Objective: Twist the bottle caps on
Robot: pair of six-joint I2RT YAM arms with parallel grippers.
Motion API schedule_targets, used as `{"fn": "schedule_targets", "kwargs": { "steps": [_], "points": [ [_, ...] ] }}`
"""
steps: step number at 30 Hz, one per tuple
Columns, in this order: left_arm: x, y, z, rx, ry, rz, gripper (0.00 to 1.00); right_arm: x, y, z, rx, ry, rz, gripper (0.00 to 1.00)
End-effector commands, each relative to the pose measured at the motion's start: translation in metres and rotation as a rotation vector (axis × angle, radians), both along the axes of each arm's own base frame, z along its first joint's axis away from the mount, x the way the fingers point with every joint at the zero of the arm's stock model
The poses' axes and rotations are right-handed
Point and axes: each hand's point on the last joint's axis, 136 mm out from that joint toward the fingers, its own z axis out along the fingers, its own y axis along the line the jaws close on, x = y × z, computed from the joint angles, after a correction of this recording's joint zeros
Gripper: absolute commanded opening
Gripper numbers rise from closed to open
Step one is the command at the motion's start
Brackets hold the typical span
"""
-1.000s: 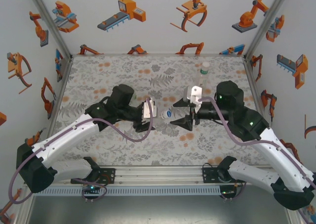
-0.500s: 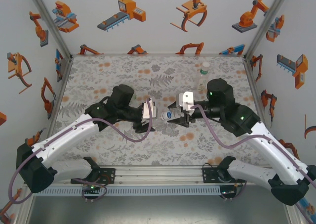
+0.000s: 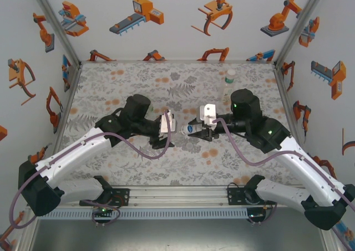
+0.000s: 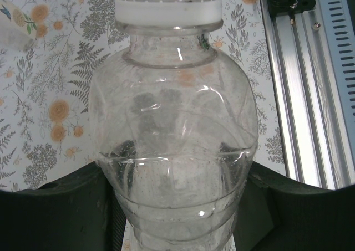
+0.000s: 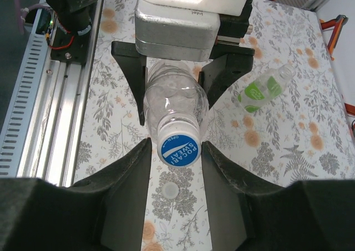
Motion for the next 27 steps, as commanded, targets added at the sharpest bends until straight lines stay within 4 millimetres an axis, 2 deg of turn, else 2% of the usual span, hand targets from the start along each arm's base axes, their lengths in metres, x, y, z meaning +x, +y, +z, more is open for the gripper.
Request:
{"fn": "schedule_targets", "kwargs": {
  "steps": [1, 12, 18, 24, 26, 27],
  "points": [
    [-0.007, -0.002, 0.021, -0.046, -0.030, -0.039, 0.00, -0.001, 0.002, 0.003, 0.016, -0.017, 0.014, 0.40],
    [-0.006, -0.002, 0.021, -0.047, -0.031, -0.035, 0.00, 0.006, 0.005, 0.002, 0.013, -0.019, -0.009, 0.39],
    [-0.006, -0.002, 0.021, -0.048, -0.031, -0.033, 0.00, 0.007, 0.006, 0.002, 0.013, -0.018, -0.012, 0.30],
    [0.002, 0.000, 0.026, -0.064, -0.058, 0.018, 0.00, 0.019, 0.005, 0.000, 0.017, 0.019, -0.096, 0.11],
    [0.007, 0.002, 0.029, -0.076, -0.078, 0.050, 0.00, 0.027, 0.004, 0.001, 0.043, 0.047, -0.154, 0.00],
    [0.009, 0.003, 0.030, -0.082, -0.086, 0.061, 0.00, 0.030, 0.004, 0.001, 0.060, 0.064, -0.180, 0.00]
  ]
}}
